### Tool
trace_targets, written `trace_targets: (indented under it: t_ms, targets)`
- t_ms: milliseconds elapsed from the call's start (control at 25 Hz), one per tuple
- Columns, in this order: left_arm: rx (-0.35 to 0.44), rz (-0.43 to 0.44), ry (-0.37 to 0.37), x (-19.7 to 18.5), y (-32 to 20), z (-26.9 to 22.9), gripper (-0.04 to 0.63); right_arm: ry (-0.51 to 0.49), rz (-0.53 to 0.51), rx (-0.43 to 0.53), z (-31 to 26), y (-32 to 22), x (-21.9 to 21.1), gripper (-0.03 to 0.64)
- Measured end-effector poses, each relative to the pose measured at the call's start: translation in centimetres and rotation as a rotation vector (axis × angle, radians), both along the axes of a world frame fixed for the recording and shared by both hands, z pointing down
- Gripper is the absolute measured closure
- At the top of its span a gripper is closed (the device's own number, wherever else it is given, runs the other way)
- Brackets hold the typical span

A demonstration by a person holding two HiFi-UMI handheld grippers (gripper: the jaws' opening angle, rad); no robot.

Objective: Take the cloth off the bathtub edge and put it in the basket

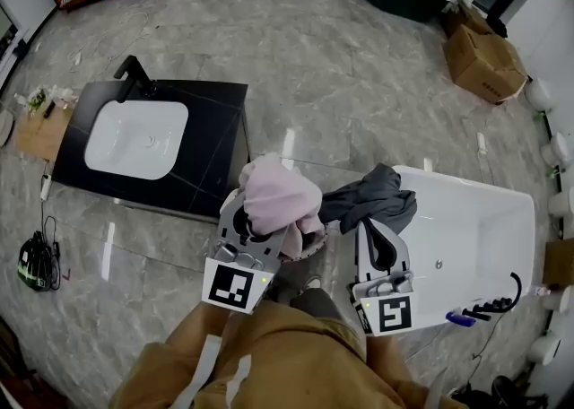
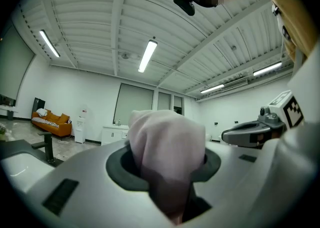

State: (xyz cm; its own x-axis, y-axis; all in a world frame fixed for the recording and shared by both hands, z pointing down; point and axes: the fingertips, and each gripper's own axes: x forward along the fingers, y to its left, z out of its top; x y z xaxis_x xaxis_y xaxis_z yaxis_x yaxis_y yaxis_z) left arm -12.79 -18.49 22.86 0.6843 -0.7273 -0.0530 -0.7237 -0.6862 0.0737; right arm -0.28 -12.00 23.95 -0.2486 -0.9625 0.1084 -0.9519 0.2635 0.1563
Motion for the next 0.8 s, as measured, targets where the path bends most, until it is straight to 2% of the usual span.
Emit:
trace_targets:
  t_ms: [280, 440, 800]
  targets:
    - [-0.02, -0.036, -0.007, 0.5, -1.1, 0.8, 0.43, -0.015, -0.045, -0.017, 0.9, -2.0, 0.7, 0.611]
    - [-0.04, -0.051, -0.037, 1.1, -1.4, 1.8, 0.43, -0.011, -0.067, -0.025, 1.4, -2.9, 1.2, 0.611]
    - [-0.109, -0.086, -0.089, 2.5, -3.5, 8.2, 0.43, 0.021, -0.124, -0.062, 5.4, -5.2, 1.1, 0.611]
